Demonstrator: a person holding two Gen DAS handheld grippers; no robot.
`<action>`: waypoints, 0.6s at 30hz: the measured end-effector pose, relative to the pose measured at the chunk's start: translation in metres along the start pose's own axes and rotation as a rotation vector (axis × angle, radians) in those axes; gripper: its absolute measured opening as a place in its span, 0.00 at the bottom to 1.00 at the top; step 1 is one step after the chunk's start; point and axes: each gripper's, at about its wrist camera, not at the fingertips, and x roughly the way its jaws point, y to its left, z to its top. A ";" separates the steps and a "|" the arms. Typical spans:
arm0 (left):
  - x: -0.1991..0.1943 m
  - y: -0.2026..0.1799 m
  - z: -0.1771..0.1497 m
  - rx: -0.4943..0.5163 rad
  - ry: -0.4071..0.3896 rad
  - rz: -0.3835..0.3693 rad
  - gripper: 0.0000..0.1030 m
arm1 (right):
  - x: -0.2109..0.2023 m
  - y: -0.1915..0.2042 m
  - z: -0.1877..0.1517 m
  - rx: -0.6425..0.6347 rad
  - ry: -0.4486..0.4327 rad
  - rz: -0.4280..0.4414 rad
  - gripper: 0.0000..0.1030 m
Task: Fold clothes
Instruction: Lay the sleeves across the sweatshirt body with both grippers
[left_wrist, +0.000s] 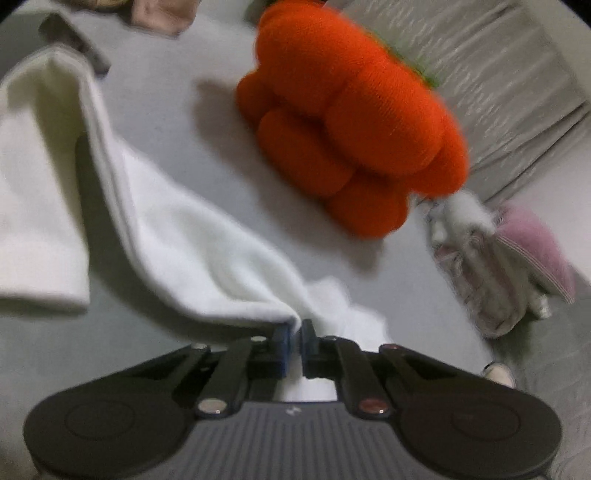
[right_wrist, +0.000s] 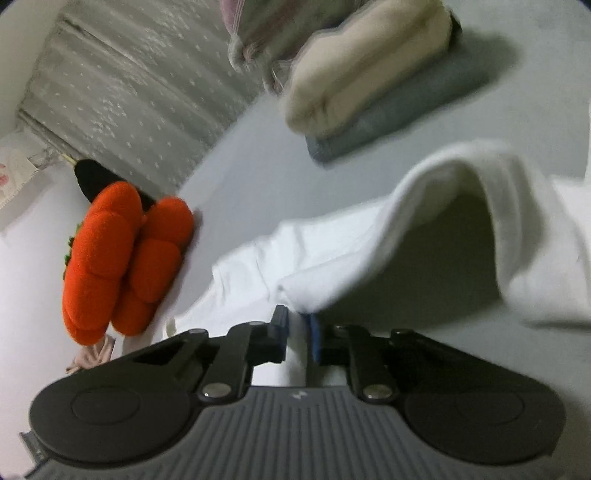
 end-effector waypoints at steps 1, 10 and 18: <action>-0.001 -0.001 0.002 0.012 -0.011 -0.004 0.06 | -0.004 0.004 0.003 -0.032 -0.028 -0.004 0.11; 0.010 -0.003 -0.007 0.110 0.058 0.102 0.20 | -0.002 0.009 0.002 -0.149 0.000 -0.059 0.19; -0.022 0.006 -0.020 0.201 0.180 0.109 0.38 | -0.037 -0.011 -0.005 -0.046 0.080 -0.096 0.50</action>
